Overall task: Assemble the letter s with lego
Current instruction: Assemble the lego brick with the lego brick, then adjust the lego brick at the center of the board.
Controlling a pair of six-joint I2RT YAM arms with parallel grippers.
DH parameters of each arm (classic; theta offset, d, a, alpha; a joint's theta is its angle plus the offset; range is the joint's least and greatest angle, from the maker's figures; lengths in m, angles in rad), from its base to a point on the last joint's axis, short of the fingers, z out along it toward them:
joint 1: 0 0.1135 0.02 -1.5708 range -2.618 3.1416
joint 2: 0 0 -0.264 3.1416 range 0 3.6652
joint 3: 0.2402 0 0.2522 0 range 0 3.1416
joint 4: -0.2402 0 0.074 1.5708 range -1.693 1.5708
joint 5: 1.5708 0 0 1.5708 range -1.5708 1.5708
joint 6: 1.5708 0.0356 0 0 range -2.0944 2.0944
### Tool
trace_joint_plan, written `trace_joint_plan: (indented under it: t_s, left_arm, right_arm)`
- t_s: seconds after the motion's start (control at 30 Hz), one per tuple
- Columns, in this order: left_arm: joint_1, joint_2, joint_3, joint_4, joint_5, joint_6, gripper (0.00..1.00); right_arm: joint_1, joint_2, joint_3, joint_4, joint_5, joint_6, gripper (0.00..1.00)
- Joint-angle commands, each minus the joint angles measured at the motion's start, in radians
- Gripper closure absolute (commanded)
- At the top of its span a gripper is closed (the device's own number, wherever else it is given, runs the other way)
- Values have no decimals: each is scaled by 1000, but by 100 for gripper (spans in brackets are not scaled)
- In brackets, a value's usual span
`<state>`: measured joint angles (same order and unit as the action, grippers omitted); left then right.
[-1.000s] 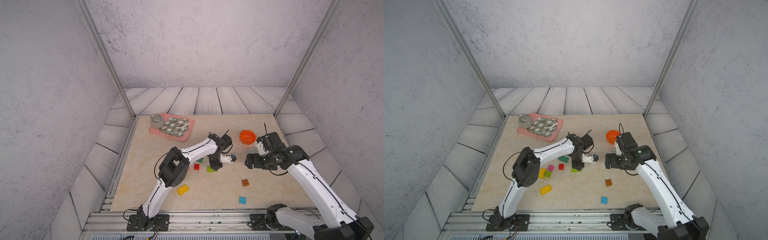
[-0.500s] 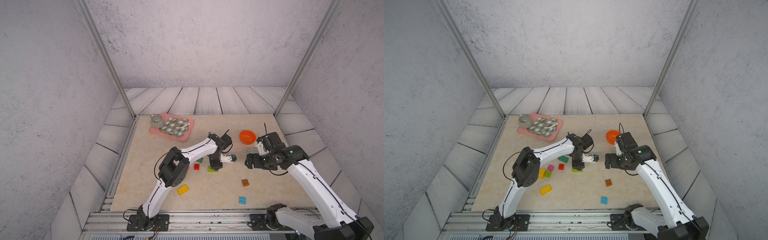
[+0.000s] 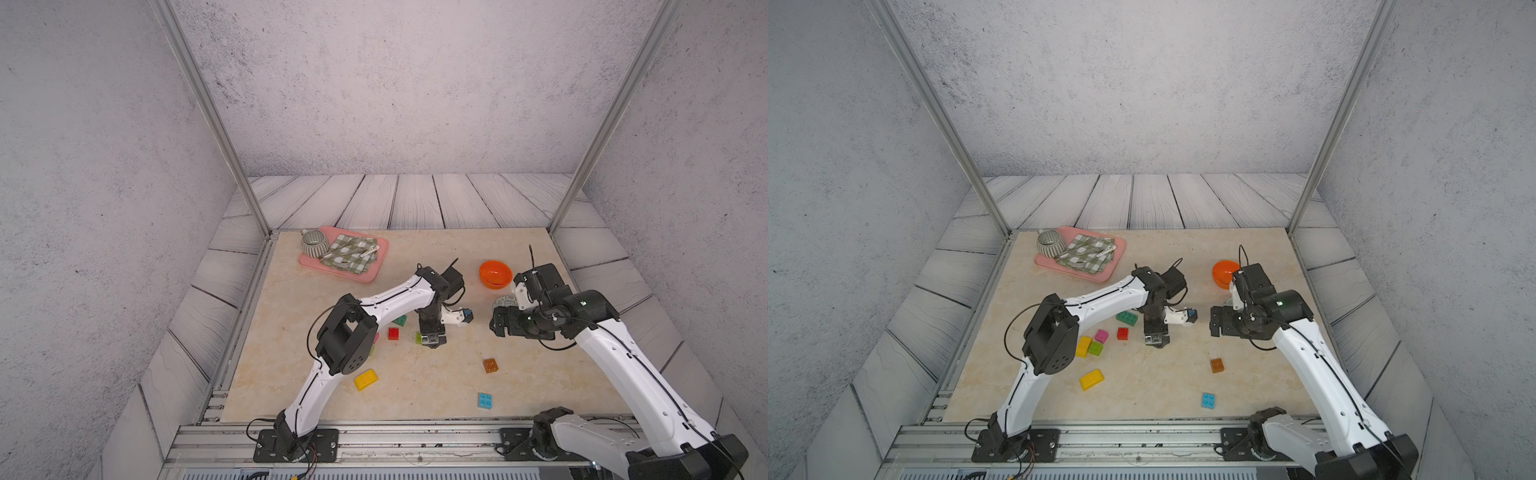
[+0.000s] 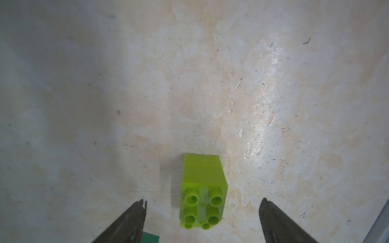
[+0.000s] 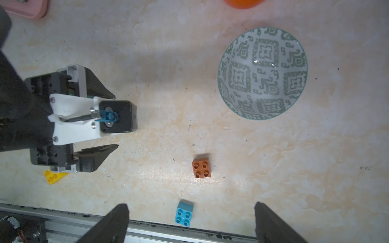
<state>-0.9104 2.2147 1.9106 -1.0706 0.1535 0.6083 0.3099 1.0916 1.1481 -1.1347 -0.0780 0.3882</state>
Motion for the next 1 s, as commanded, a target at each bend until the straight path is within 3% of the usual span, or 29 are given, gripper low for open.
trace_joint_plan:
  t_s: [0.0, 0.13, 0.23, 0.4, 0.53, 0.7, 0.97]
  left_arm:
    - [-1, -128, 47, -14, -9, -51, 8]
    - [15, -249, 68, 0, -77, -171, 10]
    - [60, -381, 16, 63, -127, -336, 17]
    - [137, -604, -212, 149, -220, -640, 25]
    - [150, -726, -373, 156, -255, -804, 27]
    - [152, -880, -566, 224, -274, -892, 28]
    - [169, -931, -620, 249, -274, -891, 28]
  right_arm:
    - [-2, 12, 34, -26, 3, 16, 4]
    - [-2, 28, 39, -31, -3, 40, 4]
    - [-3, 43, 27, -30, -8, 66, 4]
    - [0, 69, -50, -4, -13, 134, 5]
    - [9, 99, -159, 59, -49, 245, 7]
    - [10, 113, -315, 194, -70, 468, 7]
    - [11, 212, -349, 304, -60, 678, 13]
